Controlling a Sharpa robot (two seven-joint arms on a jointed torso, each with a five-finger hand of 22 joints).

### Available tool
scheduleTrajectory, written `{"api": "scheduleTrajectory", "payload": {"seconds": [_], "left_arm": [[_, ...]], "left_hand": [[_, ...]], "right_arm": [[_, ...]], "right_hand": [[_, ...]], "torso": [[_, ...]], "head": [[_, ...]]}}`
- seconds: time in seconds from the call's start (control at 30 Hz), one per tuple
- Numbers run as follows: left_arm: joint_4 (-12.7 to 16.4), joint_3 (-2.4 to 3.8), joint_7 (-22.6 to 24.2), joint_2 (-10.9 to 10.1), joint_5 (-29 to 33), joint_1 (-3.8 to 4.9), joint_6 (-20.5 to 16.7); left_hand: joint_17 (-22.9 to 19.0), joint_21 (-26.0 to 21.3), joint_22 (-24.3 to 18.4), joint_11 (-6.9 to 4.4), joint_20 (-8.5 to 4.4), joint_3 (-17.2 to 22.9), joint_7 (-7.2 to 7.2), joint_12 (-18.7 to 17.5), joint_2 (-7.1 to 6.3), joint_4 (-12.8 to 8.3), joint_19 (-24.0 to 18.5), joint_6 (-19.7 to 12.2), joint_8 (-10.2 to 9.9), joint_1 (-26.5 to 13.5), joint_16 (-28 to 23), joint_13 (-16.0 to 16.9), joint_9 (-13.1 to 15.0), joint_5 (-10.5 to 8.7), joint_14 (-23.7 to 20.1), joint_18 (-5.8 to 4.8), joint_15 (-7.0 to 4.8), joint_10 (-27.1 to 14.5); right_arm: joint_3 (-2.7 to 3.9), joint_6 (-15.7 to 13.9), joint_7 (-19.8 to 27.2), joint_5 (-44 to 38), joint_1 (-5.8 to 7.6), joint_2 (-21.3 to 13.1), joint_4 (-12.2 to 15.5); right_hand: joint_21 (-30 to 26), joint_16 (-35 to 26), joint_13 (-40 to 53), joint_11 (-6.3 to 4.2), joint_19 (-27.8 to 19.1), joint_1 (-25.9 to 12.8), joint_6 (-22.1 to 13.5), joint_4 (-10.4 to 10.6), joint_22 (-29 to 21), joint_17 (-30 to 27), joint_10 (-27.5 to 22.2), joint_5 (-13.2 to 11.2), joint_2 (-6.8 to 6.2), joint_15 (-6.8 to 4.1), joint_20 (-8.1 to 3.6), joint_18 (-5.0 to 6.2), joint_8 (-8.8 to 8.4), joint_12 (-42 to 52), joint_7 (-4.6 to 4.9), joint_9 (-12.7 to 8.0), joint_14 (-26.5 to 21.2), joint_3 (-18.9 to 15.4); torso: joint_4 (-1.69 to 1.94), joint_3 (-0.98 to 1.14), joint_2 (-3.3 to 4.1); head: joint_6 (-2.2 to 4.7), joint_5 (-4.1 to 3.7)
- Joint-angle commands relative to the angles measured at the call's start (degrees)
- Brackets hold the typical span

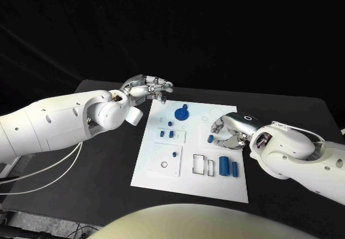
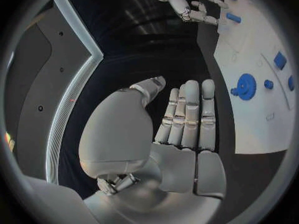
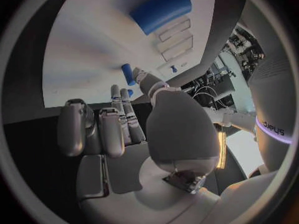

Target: Assemble the parts on the task board

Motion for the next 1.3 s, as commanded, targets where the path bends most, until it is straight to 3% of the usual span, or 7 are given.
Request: {"api": "scheduleTrajectory", "payload": {"seconds": [0.03, 0.43, 0.9, 1.0, 1.03, 1.1, 1.3], "left_arm": [[0.08, 0.02, 0.21, 0.04, 0.02, 0.03, 0.92], [0.2, 0.02, 0.15, -0.03, 0.02, 0.04, 1.01], [0.32, 0.02, 0.09, -0.2, 0.02, 0.04, 1.08], [0.34, 0.02, 0.08, -0.22, 0.02, 0.04, 1.08], [0.35, 0.02, 0.07, -0.23, 0.02, 0.04, 1.08], [0.35, 0.02, 0.07, -0.24, 0.02, 0.04, 1.07], [0.33, 0.02, 0.06, -0.21, 0.02, 0.04, 1.1]], "left_hand": [[-0.07, -0.2, -0.07, -0.03, 0.19, -0.15, 0.07, 0.29, 0.11, -0.31, -0.12, -0.25, 0.22, -0.42, -0.3, -0.08, 0.07, -0.2, -0.34, 0.97, 0.05, -0.37], [-0.07, -0.2, -0.07, -0.03, 0.19, -0.15, 0.07, 0.29, 0.11, -0.31, -0.12, -0.25, 0.22, -0.42, -0.3, -0.08, 0.07, -0.2, -0.34, 0.97, 0.05, -0.37], [-0.07, -0.2, -0.07, -0.03, 0.19, -0.15, 0.07, 0.29, 0.11, -0.31, -0.12, -0.25, 0.22, -0.42, -0.3, -0.08, 0.07, -0.2, -0.34, 0.97, 0.05, -0.37], [-0.07, -0.2, -0.07, -0.03, 0.19, -0.15, 0.07, 0.29, 0.11, -0.31, -0.12, -0.25, 0.22, -0.42, -0.3, -0.08, 0.07, -0.2, -0.34, 0.97, 0.05, -0.37], [-0.07, -0.2, -0.07, -0.03, 0.19, -0.15, 0.07, 0.29, 0.11, -0.31, -0.12, -0.25, 0.22, -0.42, -0.3, -0.08, 0.07, -0.2, -0.34, 0.97, 0.05, -0.37], [-0.07, -0.2, -0.07, -0.03, 0.19, -0.15, 0.07, 0.29, 0.11, -0.31, -0.12, -0.25, 0.22, -0.42, -0.3, -0.08, 0.07, -0.2, -0.34, 0.97, 0.05, -0.37], [-0.12, -0.34, -0.11, -0.03, 0.2, -0.14, 0.07, 0.39, 0.2, -0.31, -0.06, -0.26, 0.29, -0.43, -0.31, -0.08, 0.11, -0.26, -0.34, 0.98, 0.05, -0.39]], "right_arm": [[-0.06, 2.07, 0.48, 0.11, -0.22, 0.53, -0.39], [-0.22, 0.77, 0.7, 0.34, -1.05, 2.86, -2.12], [-0.25, -0.18, -0.34, 0.21, -1.46, 4.18, -3.49], [-0.25, -0.52, -0.56, -0.04, -1.51, 4.25, -3.58], [-0.25, -0.83, -0.63, -0.13, -1.53, 4.26, -3.59], [-0.26, -1.7, -0.77, -0.29, -1.57, 4.26, -3.57], [-0.26, -4.51, -1.19, -0.98, -1.64, 3.94, -3.02]], "right_hand": [[0.52, 0.42, -0.08, -0.14, 0.61, 0.54, 0.56, 0.12, 10.53, 0.26, 0.92, -0.07, 0.06, -0.11, -0.06, 0.71, -0.02, 0.36, 0.02, -0.25, 2.09, 1.16], [2.94, 0.54, -0.74, -0.67, 1.89, -0.43, 2.17, 1.17, 11.34, -0.21, 5.21, -0.72, -0.3, -0.61, -0.6, 0.19, 0.45, -0.25, 0.09, -0.98, 2.17, 8.11], [3.43, 0.52, -0.82, -0.9, 2.14, -1.01, 3.27, 1.63, 11.5, -0.56, 6.99, -0.97, -0.52, -0.81, -0.79, 0.09, 1.21, -0.44, 0.04, -0.66, 2.16, 10.07], [3.93, 0.6, -0.49, -1.55, 2.35, -0.35, 4.98, 1.35, 11.64, -0.57, 8.87, -1.81, 0.05, -1.33, -1.15, 0.01, 2.47, -0.06, -0.65, 0.15, 2.19, 11.44], [4.09, 0.64, -0.37, -1.75, 2.41, 0.12, 5.27, 1.09, 11.69, -0.54, 9.36, -3.72, 0.41, -1.53, -1.36, -0.03, 2.78, -0.05, -0.82, 0.44, 2.21, 12.26], [4.52, 0.68, 0.12, -2.37, 2.59, 0.84, 6.47, 0.76, 11.81, -0.56, 10.98, -5.03, 1.59, -2.01, -1.75, -0.11, 3.84, 0.43, -1.36, 1.3, 2.24, 13.68], [4.93, 0.66, 0.98, -3.14, 2.75, 1.5, 7.55, -0.3, 11.92, -0.66, 12.87, -5.54, 2.52, -2.68, -2.43, -0.19, 5.62, 0.86, -1.86, 3.22, 2.26, 15.03]], "torso": [[-0.03, -0.06, 0.03], [-0.01, -0.04, 0.03], [0.0, -0.07, 0.01], [-0.01, -0.05, -0.01], [-0.02, -0.04, -0.02], [-0.04, -0.05, -0.04], [0.01, -0.04, -0.08]], "head": [[0.0, 0.0], [0.0, 0.01], [0.0, 0.07], [0.0, 0.05], [0.0, 0.04], [0.0, 0.03], [0.0, 0.02]]}}
